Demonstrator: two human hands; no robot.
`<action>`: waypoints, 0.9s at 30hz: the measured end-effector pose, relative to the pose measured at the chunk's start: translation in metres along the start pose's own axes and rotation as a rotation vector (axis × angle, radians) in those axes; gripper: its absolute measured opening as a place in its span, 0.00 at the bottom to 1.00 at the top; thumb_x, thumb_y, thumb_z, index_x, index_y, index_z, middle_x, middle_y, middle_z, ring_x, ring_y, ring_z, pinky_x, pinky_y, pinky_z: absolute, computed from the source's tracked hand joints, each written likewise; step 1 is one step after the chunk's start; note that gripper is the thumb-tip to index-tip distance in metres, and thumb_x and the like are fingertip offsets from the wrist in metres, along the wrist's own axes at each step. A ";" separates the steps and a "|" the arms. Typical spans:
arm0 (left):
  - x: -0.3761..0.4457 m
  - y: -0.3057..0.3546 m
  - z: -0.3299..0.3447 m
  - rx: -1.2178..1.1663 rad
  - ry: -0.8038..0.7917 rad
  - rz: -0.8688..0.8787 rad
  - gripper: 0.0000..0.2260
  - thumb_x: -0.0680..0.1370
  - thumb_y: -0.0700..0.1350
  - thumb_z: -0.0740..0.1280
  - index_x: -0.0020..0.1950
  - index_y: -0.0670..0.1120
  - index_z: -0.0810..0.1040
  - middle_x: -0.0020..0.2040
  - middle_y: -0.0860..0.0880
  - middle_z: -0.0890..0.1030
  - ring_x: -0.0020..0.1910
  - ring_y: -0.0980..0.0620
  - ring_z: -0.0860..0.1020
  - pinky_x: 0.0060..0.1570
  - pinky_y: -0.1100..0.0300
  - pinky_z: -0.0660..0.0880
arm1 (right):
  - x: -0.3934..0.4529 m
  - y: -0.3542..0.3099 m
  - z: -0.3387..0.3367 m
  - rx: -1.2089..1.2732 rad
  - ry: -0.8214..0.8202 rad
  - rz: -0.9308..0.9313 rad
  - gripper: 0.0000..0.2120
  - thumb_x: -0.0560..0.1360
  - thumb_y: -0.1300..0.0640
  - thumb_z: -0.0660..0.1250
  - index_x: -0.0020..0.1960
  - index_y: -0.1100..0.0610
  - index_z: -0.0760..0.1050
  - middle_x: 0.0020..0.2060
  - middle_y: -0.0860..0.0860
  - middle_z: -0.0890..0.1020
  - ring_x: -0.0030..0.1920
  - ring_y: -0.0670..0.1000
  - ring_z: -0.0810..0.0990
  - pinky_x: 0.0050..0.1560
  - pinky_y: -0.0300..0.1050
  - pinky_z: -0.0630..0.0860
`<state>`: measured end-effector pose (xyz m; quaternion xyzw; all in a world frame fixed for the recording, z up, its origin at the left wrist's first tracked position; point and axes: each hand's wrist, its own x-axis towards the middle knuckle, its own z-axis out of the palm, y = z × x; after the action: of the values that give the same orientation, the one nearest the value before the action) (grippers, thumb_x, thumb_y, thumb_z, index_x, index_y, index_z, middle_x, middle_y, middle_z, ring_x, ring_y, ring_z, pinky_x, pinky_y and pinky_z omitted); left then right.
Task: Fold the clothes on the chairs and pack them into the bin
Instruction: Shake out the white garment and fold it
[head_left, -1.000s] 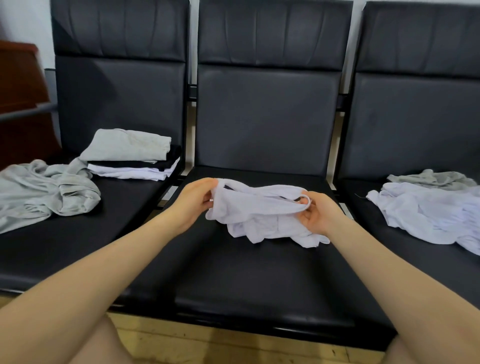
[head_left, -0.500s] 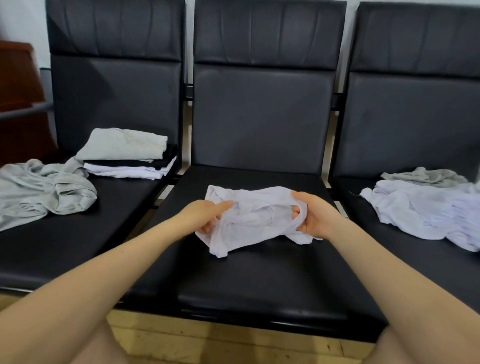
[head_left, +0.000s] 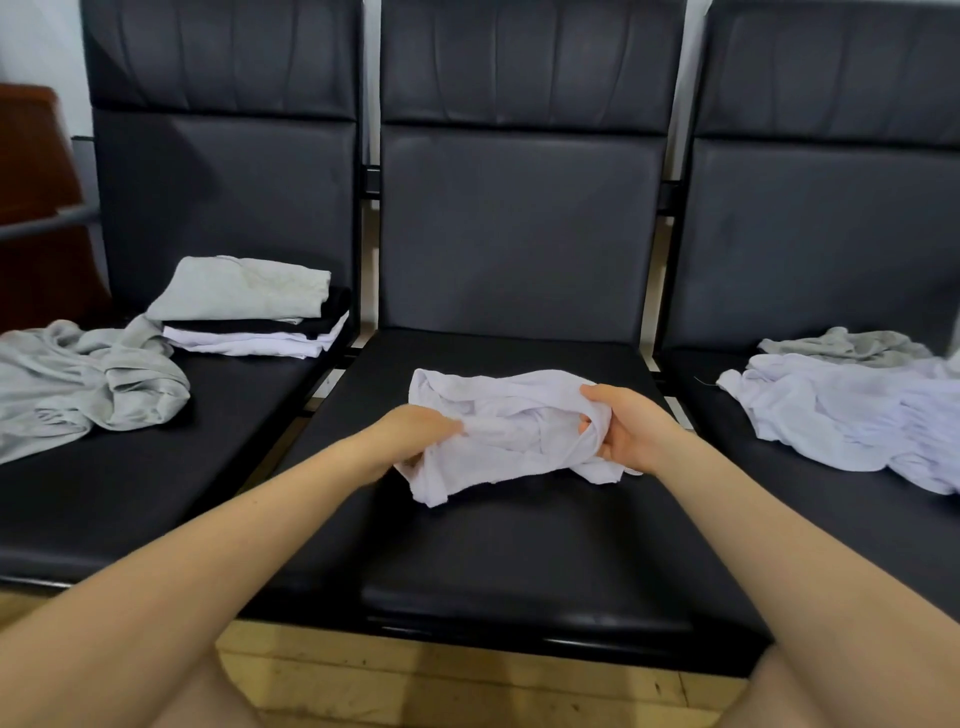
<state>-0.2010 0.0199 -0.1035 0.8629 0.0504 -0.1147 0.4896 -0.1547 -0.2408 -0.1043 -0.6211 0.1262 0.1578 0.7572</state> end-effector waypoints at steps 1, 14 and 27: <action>-0.001 0.001 -0.006 -0.169 -0.028 0.033 0.15 0.72 0.52 0.66 0.51 0.42 0.80 0.45 0.44 0.81 0.41 0.48 0.79 0.39 0.59 0.72 | -0.001 -0.001 0.000 0.016 0.011 -0.021 0.12 0.76 0.56 0.67 0.58 0.58 0.75 0.46 0.54 0.80 0.40 0.51 0.79 0.34 0.44 0.77; -0.013 0.013 -0.073 -0.904 0.262 0.257 0.10 0.82 0.48 0.60 0.54 0.44 0.78 0.57 0.52 0.79 0.57 0.53 0.77 0.59 0.60 0.70 | -0.033 -0.031 0.007 0.561 -0.178 -0.243 0.08 0.77 0.58 0.63 0.40 0.56 0.71 0.31 0.49 0.73 0.31 0.46 0.73 0.37 0.38 0.70; -0.023 -0.002 -0.069 -0.876 0.145 0.021 0.07 0.79 0.47 0.65 0.50 0.44 0.78 0.42 0.47 0.83 0.43 0.51 0.83 0.40 0.56 0.78 | -0.041 -0.025 0.008 0.215 -0.149 -0.286 0.05 0.79 0.60 0.62 0.47 0.59 0.76 0.38 0.53 0.77 0.31 0.46 0.78 0.33 0.39 0.74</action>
<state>-0.2137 0.0806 -0.0653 0.5804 0.1195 -0.0168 0.8054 -0.1824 -0.2412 -0.0648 -0.5349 -0.0036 0.0796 0.8411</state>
